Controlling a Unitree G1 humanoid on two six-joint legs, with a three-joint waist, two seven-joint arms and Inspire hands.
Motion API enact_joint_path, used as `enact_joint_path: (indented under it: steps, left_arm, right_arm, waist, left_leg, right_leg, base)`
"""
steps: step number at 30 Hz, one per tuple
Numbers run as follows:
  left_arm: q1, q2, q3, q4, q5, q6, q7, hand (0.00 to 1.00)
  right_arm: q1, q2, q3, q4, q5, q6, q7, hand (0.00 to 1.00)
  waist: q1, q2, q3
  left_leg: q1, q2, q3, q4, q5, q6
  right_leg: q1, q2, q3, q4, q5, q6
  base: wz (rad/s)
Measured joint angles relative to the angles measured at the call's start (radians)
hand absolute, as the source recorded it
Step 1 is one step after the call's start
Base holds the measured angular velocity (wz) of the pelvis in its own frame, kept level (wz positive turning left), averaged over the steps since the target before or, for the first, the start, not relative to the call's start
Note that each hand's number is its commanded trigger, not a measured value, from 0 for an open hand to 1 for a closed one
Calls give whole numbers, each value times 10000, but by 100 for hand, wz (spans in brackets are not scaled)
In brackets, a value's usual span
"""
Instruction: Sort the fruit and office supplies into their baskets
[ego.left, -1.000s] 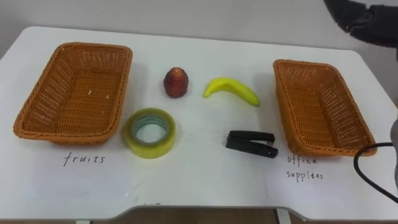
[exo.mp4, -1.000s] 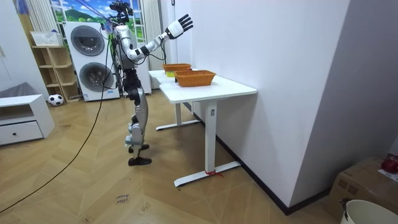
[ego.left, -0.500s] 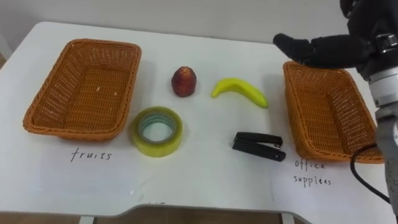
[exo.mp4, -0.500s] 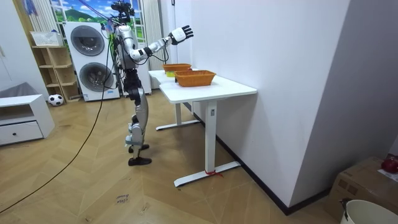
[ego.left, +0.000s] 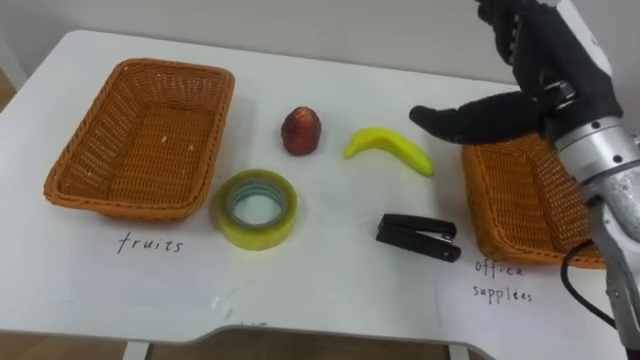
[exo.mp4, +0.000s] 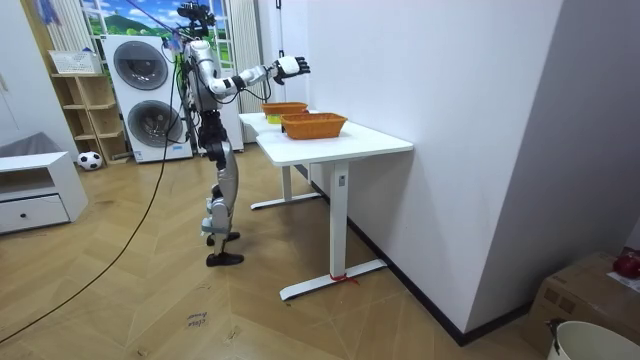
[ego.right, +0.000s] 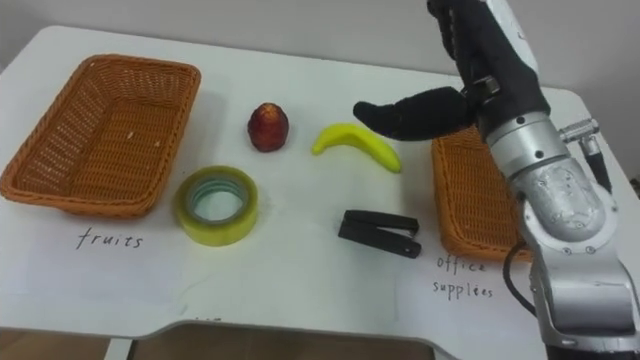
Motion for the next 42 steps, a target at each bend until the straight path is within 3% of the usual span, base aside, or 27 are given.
enact_joint_path:
  steps: [4, 21, 29, 35, 42]
  left_arm:
    - [-21, 38, 4, -1, 0, 0, -38, 0]
    - [-49, 63, 9, -11, 2, 99, -145, 0]
    - [-131, 125, -149, -1, -12, 157, -172, 0]
    - [-278, 352, -599, 27, -26, 158, -299, 0]
    - [-453, 455, -860, 22, -83, 158, -191, 0]
  right_arm:
    - [12, 0, 73, 111, -324, 55, 493, 0]
    - [162, -44, 261, 289, -424, 432, 1892, 0]
    - [248, -362, 897, 955, -766, 570, 2780, 0]
    - [572, -979, 1364, 980, -754, 650, 3403, 0]
    - [748, -1044, 1810, 1430, -745, 642, 3606, 0]
  waist:
    - [11, -27, 33]
    - [46, -24, 35]
    - [181, -42, 31]
    - [432, -135, 43]
    - [586, -230, 57]
  left_leg:
    - [0, 1, -3, 1, 0, 0]
    - [56, -3, -33, -7, 0, 0]
    - [65, -8, -47, -10, 1, 1]
    - [56, -18, -214, -4, 2, 2]
    - [-20, -39, -258, 4, 2, 1]
  right_leg:
    - [-3, 1, 10, -1, 0, 0]
    - [37, 3, 5, -2, 0, 0]
    - [53, -2, 0, -2, 0, 0]
    - [72, -3, -50, -5, 0, 0]
    - [95, -5, -79, -127, 1, 1]
  base:
    - [0]
    - [0]
    - [0]
    - [6]
    - [1]
